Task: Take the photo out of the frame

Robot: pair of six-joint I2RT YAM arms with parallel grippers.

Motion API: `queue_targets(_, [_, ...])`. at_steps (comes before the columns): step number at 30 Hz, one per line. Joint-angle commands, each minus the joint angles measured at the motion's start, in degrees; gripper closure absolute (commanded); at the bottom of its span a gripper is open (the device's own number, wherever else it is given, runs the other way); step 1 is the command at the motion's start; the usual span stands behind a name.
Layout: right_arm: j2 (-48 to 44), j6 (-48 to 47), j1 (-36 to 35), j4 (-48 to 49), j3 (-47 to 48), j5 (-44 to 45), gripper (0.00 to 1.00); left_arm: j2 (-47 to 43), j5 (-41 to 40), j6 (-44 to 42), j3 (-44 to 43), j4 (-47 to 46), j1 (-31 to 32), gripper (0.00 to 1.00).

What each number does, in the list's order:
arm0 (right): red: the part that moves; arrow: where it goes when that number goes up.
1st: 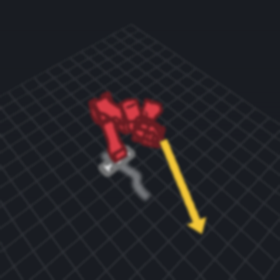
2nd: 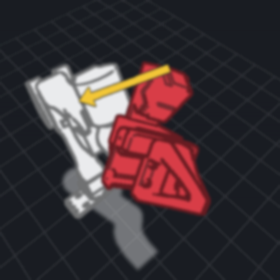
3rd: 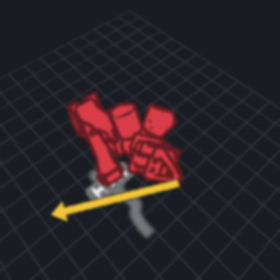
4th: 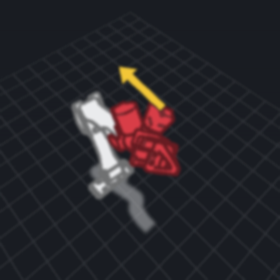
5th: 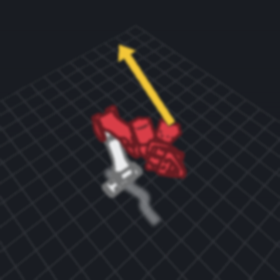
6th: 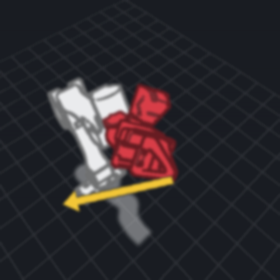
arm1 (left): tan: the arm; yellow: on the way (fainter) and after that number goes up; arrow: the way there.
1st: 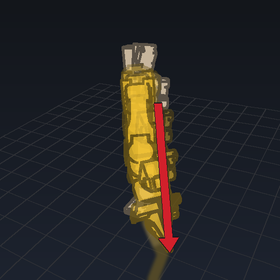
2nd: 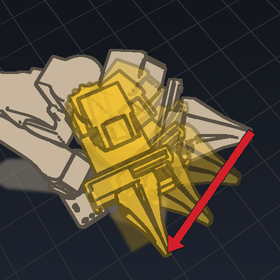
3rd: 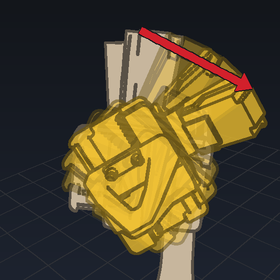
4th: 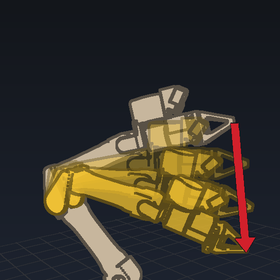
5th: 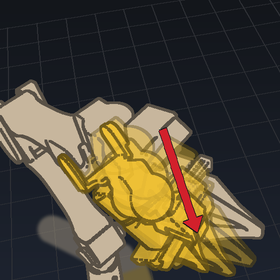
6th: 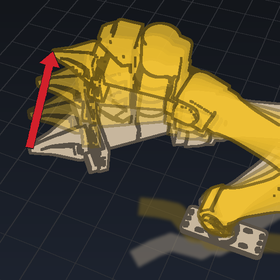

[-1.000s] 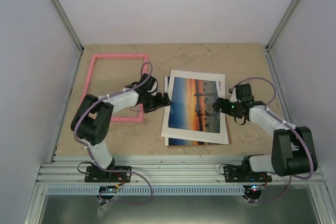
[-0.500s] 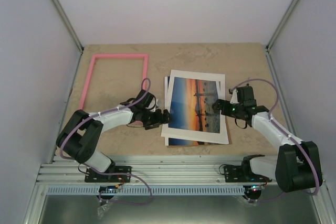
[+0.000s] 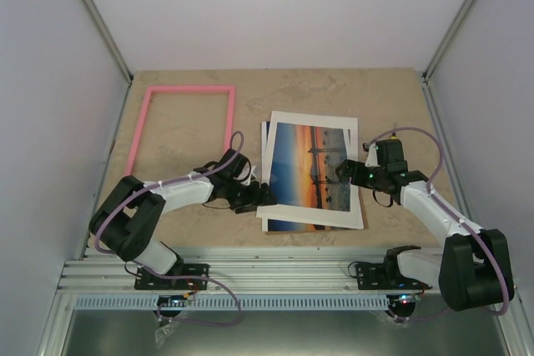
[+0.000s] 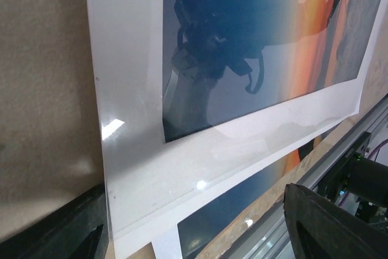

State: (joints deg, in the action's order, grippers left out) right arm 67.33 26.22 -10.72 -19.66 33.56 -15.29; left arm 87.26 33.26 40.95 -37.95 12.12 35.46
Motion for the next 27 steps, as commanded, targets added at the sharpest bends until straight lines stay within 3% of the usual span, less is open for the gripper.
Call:
queue_targets(1, [-0.89,0.63,-0.30,0.83,-0.78,-1.02,0.02,0.10,0.27,0.03,0.76,4.09,0.70,0.23])
queue_targets(10, [-0.58,0.72,-0.35,0.96,-0.44,-1.27,0.02,-2.10,-1.19,-0.48,-2.69,7.95,1.43,0.28])
queue_targets(27, [-0.54,0.40,-0.35,0.72,-0.25,-1.49,0.02,-3.00,0.21,0.99,-5.78,6.80,2.31,0.35])
